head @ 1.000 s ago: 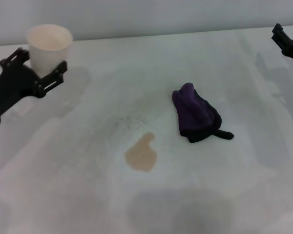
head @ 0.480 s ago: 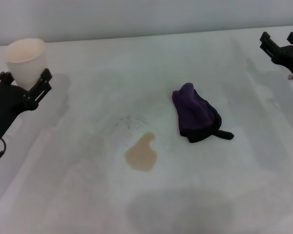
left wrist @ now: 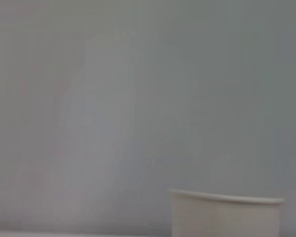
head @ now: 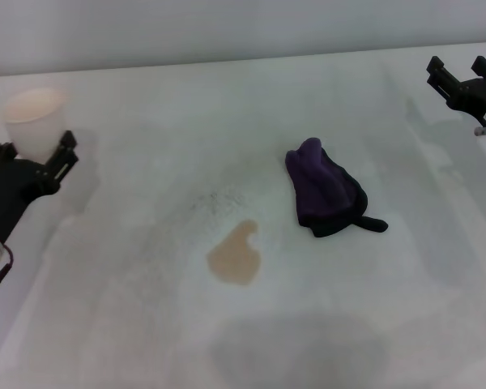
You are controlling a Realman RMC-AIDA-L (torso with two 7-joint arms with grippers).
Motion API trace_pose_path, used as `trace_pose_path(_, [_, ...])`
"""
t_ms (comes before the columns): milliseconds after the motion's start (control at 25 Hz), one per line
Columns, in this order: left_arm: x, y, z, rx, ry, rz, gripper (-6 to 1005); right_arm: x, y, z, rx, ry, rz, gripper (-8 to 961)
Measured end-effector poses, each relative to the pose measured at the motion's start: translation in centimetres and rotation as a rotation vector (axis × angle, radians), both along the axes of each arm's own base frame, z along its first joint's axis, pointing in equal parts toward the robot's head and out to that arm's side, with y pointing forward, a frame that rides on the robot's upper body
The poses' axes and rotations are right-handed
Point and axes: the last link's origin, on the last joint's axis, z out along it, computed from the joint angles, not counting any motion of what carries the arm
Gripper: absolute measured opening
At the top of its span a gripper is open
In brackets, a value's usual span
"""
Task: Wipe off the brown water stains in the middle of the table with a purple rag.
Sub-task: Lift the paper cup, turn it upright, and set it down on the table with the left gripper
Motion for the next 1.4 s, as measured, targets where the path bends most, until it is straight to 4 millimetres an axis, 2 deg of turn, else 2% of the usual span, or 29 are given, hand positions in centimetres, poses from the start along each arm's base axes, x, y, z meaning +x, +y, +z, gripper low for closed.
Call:
trace_pose_path(160, [-0.5, 0.1, -0.1, 0.016, -0.028, 0.061, 773, 0.0, 0.0, 0.0, 0.001, 0.002, 0.001, 854])
trace_pose_path(1000, [-0.1, -0.7, -1.2, 0.003, 0.029, 0.04, 780, -0.2, -0.1, 0.0, 0.003, 0.002, 0.018, 854])
trace_pose_path(1400, [-1.1, -1.5, -1.5, -0.014, 0.052, 0.079, 779, -0.2, -0.1, 0.2, 0.002, -0.008, 0.025, 854])
